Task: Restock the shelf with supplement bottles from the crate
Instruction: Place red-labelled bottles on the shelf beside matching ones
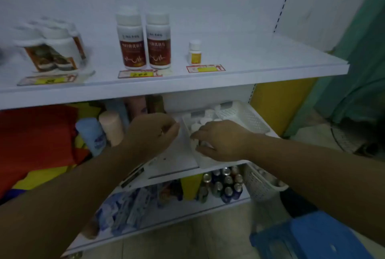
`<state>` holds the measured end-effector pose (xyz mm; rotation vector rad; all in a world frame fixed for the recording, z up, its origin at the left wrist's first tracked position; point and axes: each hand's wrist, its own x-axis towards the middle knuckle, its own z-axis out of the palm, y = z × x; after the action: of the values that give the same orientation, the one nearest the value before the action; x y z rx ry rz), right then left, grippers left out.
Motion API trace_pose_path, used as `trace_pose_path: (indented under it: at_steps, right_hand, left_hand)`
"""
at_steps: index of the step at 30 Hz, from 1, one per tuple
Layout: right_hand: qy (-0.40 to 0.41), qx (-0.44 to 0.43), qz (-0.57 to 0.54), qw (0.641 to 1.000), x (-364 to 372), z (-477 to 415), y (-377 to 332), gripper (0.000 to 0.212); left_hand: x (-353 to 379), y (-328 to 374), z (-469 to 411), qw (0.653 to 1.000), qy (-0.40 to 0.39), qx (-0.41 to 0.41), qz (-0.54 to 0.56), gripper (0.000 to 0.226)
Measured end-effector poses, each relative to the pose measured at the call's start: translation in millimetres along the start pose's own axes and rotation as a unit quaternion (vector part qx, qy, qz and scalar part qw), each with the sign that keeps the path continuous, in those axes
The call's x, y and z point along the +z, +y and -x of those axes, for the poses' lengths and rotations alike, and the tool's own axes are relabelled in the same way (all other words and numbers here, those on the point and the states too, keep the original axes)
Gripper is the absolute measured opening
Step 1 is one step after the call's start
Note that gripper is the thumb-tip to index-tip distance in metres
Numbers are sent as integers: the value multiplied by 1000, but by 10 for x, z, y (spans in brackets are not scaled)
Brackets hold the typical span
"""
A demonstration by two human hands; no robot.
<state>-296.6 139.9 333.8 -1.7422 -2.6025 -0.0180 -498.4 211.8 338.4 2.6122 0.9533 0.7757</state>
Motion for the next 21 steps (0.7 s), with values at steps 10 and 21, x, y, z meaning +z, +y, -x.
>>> trace_pose_path:
  at_steps: [10,21]
  right_hand:
    - [-12,140,-196,971,1424,50,1254,57]
    - [34,280,-124,952,1932,-720,1942,71]
  left_hand:
    - [1687,-374,-391,977,-23,-202,60,12]
    - [2574,-767,-1120,942,-52,-330,-47,61]
